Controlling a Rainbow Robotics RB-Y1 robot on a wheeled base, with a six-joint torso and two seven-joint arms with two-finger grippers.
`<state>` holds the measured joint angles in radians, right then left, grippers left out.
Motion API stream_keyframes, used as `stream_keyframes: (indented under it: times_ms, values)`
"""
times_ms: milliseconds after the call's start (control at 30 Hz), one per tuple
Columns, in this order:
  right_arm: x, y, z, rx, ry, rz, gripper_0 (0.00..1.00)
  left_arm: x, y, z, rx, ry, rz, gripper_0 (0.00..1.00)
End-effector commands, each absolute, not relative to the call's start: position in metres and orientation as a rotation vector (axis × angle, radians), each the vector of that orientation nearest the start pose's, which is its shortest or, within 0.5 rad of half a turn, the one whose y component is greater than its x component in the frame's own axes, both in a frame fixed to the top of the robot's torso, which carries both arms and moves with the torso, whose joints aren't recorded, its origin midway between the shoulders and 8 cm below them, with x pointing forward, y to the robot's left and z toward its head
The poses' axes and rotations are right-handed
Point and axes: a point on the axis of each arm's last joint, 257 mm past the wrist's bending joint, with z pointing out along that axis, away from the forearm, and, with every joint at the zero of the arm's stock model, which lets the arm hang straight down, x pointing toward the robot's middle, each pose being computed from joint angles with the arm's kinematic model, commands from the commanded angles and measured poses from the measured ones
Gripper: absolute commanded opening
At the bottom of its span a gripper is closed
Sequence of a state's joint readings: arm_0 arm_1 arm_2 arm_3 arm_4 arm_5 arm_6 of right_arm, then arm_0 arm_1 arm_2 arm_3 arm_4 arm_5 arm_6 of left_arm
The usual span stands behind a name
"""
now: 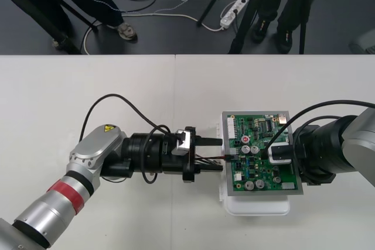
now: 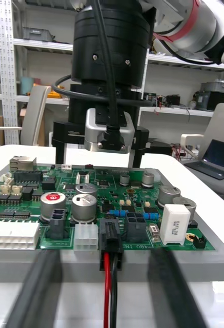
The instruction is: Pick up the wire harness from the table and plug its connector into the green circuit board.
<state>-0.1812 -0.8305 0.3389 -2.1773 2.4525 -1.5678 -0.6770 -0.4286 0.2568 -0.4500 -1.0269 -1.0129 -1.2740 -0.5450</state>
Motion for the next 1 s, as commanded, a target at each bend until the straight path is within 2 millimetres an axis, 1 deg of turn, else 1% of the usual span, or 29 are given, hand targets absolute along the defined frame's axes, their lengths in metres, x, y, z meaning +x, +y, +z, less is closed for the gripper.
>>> stream_keyframes:
  times_ms: [33,100,267,333,400,500,533,600,633,667,767,800,833,900,967,1000]
  values:
    - [0.359,-0.24,-0.286,-2.024,1.968,-0.299,1.0,0.364,-0.057,-0.228,1.376,0.865,-0.969,1.0]
    - [0.36,-0.242,-0.285,-2.024,1.97,-0.307,1.0,0.365,-0.052,-0.228,1.378,0.866,-0.965,1.0]
    - [0.362,-0.258,-0.281,-2.036,1.98,-0.351,1.0,0.367,-0.031,-0.232,1.385,0.883,-0.956,1.0]
    - [0.36,-0.265,-0.281,-2.043,1.99,-0.355,1.0,0.369,-0.024,-0.234,1.386,0.894,-0.949,1.0]
    - [0.355,-0.276,-0.281,-2.052,2.01,-0.349,1.0,0.371,-0.014,-0.234,1.378,0.907,-0.948,1.0]
    - [0.353,-0.288,-0.28,-2.03,2.019,-0.338,1.0,0.37,-0.002,-0.237,1.367,0.926,-0.954,1.0]
    - [0.353,-0.288,-0.28,-2.03,2.019,-0.338,1.0,0.37,-0.002,-0.237,1.367,0.926,-0.954,1.0]
    - [0.351,-0.295,-0.277,-2.0,2.014,-0.313,1.0,0.374,0.014,-0.238,1.354,0.949,-0.939,1.0]
    - [0.351,-0.297,-0.275,-1.997,2.012,-0.312,1.0,0.374,0.017,-0.238,1.352,0.951,-0.939,1.0]
    - [0.349,-0.302,-0.274,-1.994,2.016,-0.303,1.0,0.375,0.024,-0.238,1.349,0.957,-0.932,1.0]
    - [0.347,-0.311,-0.265,-1.979,2.028,-0.286,1.0,0.376,0.041,-0.237,1.354,0.974,-0.914,1.0]
    - [0.346,-0.313,-0.263,-1.974,2.033,-0.279,1.0,0.376,0.043,-0.237,1.357,0.976,-0.912,1.0]
    - [0.344,-0.318,-0.256,-1.956,2.039,-0.258,1.0,0.375,0.053,-0.236,1.371,0.983,-0.898,1.0]
    - [0.342,-0.32,-0.251,-1.943,2.04,-0.233,1.0,0.373,0.061,-0.236,1.374,0.995,-0.897,1.0]
    - [0.339,-0.32,-0.241,-1.934,2.023,-0.19,1.0,0.366,0.073,-0.235,1.37,1.032,-0.919,1.0]
    - [0.339,-0.32,-0.241,-1.934,2.023,-0.19,1.0,0.366,0.073,-0.235,1.37,1.032,-0.919,1.0]
